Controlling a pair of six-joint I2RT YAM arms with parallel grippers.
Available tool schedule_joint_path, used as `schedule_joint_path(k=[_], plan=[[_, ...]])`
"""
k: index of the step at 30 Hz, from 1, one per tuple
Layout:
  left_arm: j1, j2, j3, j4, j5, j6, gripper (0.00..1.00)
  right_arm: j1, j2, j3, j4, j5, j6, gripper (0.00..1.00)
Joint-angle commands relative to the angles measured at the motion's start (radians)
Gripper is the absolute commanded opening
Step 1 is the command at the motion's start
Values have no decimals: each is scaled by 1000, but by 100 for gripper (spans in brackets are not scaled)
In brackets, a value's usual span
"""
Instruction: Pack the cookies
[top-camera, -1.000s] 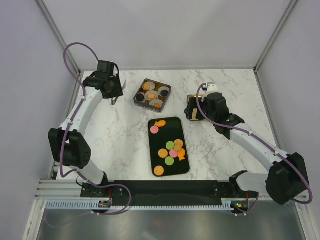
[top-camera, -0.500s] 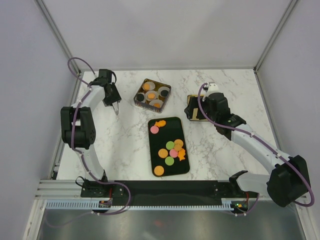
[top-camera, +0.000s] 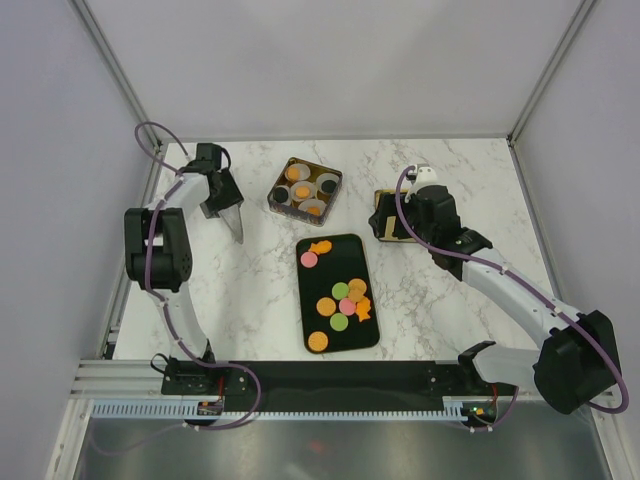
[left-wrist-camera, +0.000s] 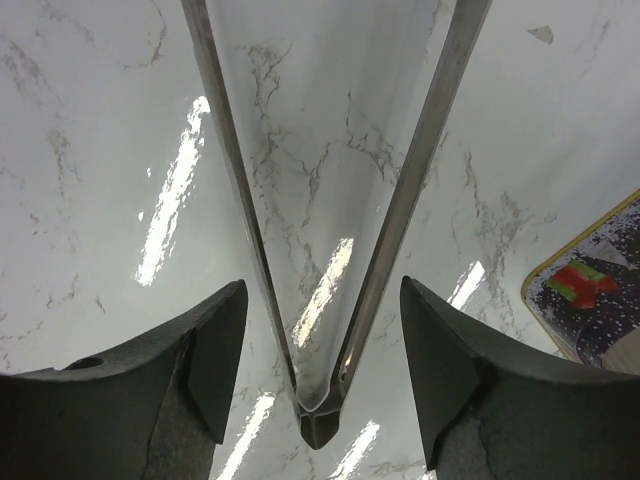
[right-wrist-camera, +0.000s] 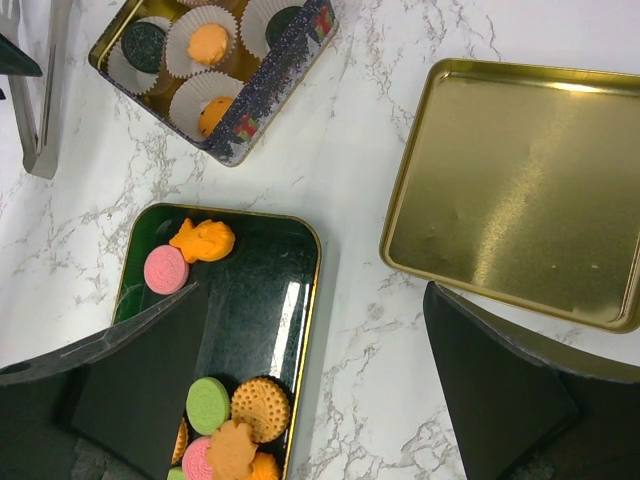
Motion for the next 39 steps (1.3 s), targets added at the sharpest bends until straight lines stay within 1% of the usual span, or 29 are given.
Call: schedule_joint_path(k=[1, 6, 10, 14, 18, 20, 21, 22, 24, 25, 27, 28, 30, 31, 33, 34, 36, 37, 39], plan=[[5, 27, 1, 38, -10, -36, 71, 5, -2, 31, 28, 16, -2, 98], [8, 21, -5, 38, -6, -36, 75, 5, 7, 37, 17, 30, -5, 98], [9, -46, -7, 36, -10, -31, 78, 5, 22, 53, 6, 45, -11, 98], [6, -148, -11, 36, 16, -37, 80, 3, 61, 99, -27, 77, -20, 98], [-23, -305, -43, 34, 60, -53, 80, 0, 145, 194, -105, 149, -14, 98], [-73, -364, -72, 34, 72, -51, 80, -18, 188, 234, -125, 171, -7, 98], [-95, -417, -94, 34, 83, -45, 80, -42, 212, 255, -129, 163, 1, 98], [-136, -441, -105, 36, 92, -43, 80, -55, 226, 267, -130, 162, 7, 98], [-179, -487, -125, 34, 123, -25, 80, -79, 257, 298, -152, 162, 12, 98], [-219, -529, -151, 34, 123, -25, 80, -104, 294, 330, -159, 177, 6, 98], [-264, -568, -177, 34, 123, -25, 80, -136, 332, 364, -201, 198, 7, 98], [-309, -592, -191, 34, 123, -25, 80, -180, 366, 384, -207, 182, 9, 97], [-354, -622, -214, 34, 123, -25, 80, -231, 398, 396, -208, 157, 10, 95], [-398, -638, -240, 39, 281, 33, 78, -278, 433, 415, -213, 151, 12, 92], [-434, -671, -266, 38, 334, 44, 77, -341, 494, 447, -227, 145, 7, 89], [-463, -681, -276, 38, 351, 43, 77, -360, 516, 459, -245, 145, 3, 85], [-494, -703, -301, 36, 404, 55, 77, -397, 571, 479, -253, 146, -2, 83], [-498, -709, -309, 36, 422, 56, 77, -405, 587, 482, -257, 146, -5, 79], [-514, -729, -333, 39, 463, 55, 77, -424, 628, 488, -259, 142, -13, 76]])
